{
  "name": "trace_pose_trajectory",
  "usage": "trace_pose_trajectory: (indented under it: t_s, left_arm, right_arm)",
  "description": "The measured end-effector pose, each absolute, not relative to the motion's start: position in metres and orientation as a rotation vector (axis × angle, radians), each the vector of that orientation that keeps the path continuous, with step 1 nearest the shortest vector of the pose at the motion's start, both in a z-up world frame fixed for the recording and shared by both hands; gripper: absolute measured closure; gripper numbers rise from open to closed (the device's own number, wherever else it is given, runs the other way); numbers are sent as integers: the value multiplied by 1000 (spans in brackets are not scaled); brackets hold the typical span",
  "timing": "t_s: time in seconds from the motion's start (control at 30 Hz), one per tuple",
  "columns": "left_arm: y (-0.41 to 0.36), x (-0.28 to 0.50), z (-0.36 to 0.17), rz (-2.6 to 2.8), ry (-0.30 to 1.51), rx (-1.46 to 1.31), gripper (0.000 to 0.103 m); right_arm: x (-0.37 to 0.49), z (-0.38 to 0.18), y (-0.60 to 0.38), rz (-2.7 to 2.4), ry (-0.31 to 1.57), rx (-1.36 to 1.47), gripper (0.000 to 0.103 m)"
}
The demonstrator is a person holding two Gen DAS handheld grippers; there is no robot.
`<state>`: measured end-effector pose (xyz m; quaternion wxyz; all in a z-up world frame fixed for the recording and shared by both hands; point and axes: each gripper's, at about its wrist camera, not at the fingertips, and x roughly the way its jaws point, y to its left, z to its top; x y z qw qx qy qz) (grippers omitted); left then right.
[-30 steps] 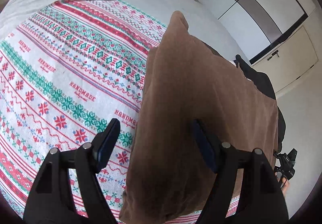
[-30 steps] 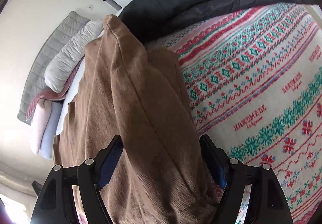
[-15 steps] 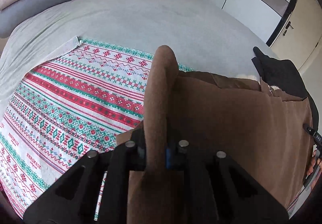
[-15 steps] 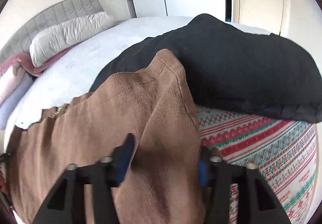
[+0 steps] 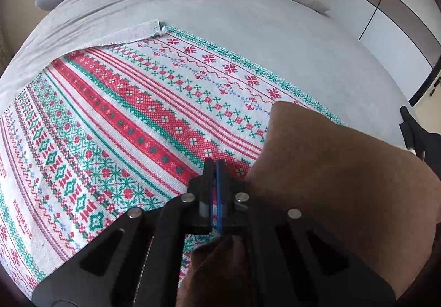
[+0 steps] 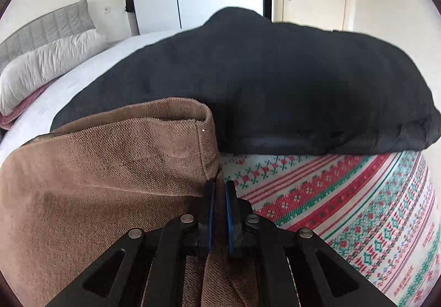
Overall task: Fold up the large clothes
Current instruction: 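Lay the folded jacket down flat and open both tools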
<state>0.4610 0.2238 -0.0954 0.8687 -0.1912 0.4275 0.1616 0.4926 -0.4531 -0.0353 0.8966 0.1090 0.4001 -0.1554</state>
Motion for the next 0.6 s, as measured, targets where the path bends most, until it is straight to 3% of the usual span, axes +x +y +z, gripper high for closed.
trace_pose_trajectory:
  t_s: [0.1,0.17,0.2,0.23,0.33,0.43,0.6]
  left_arm:
    - [217,461,-91,355,910,-336,101]
    - [213,454,-81,353,900,-312,94]
    - [211,448,-74,347,891,-304,85]
    - [209,441,-66,339,882,-293,68]
    - [196,413,-37,311,847,-233,40]
    - [179,378,-12,282,838,-183,25]
    - [148,311,17,226,859,-148,15]
  right_arm:
    - [491,-30,-461,-324,833,255,86]
    - [479,-18,-462,-336,816,257,77]
    - [470,-11,-461,-335,813,260,70]
    - [462,-4,-461,-324,814,259,62]
    - [426,23,-456,-260,786,232,47]
    - [388,49,-442,-244,750,128,31]
    - [315,74,-412,-180,732,59,20]
